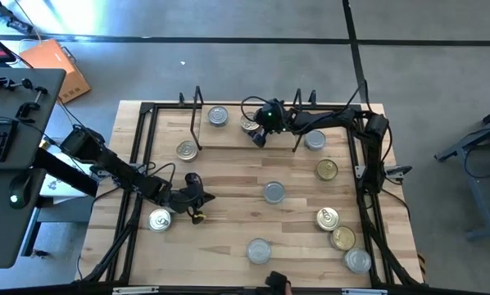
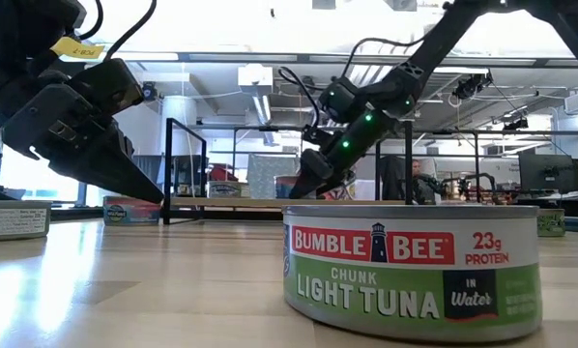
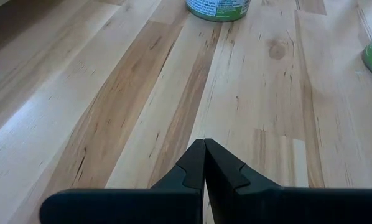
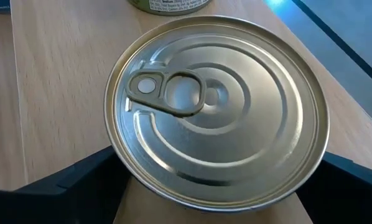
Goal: Stack canned seafood by type on shelf
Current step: Put the center blue tuna can on the shelf
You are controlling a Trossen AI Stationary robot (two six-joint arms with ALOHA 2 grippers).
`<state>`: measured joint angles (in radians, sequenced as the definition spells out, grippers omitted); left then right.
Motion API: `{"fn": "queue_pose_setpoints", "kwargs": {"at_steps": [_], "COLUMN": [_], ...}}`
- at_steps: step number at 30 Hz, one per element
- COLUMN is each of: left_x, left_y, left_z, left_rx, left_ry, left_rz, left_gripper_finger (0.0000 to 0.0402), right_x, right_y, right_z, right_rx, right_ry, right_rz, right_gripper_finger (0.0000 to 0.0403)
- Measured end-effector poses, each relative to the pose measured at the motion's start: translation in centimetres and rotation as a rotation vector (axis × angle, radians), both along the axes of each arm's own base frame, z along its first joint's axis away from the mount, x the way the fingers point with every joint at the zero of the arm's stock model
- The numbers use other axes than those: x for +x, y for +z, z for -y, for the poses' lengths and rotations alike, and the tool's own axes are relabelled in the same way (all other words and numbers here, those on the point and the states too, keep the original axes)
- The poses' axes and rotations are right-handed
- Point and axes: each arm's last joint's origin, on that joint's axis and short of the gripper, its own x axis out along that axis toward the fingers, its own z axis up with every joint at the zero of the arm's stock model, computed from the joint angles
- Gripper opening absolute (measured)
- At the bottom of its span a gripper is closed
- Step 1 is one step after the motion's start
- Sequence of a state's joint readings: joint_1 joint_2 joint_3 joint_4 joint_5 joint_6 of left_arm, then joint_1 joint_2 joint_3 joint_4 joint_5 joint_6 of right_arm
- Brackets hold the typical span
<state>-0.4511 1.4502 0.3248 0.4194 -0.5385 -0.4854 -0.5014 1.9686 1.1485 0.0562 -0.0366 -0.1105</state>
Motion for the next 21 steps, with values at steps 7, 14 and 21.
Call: {"fn": "queue_pose_setpoints", "kwargs": {"at_steps": [7,14,21], "left_x": [0.0,0.0,0.0], "left_y": [0.0,0.0,0.0], "left_z": [0.0,0.0,0.0], "left_rx": [0.001,0.001,0.001], "left_ry": [0.001,0.000,0.000], "left_rz": [-0.002,-0.003,-0.003], "left_gripper_finger": [0.0000,0.0000,0.0000], "right_x": [0.8,1.4,1.6], "right_y": [1.8,3.8,6.4], "right_z": [0.4,0.3,0.4], "right_rx": [0.031,0.049,0.083], "right_ry": [0.020,0.045,0.016], "right_rz": [-0.100,-0.187,-0.257], "right_gripper_finger": [0.0394,0.0394,0.0391]}}
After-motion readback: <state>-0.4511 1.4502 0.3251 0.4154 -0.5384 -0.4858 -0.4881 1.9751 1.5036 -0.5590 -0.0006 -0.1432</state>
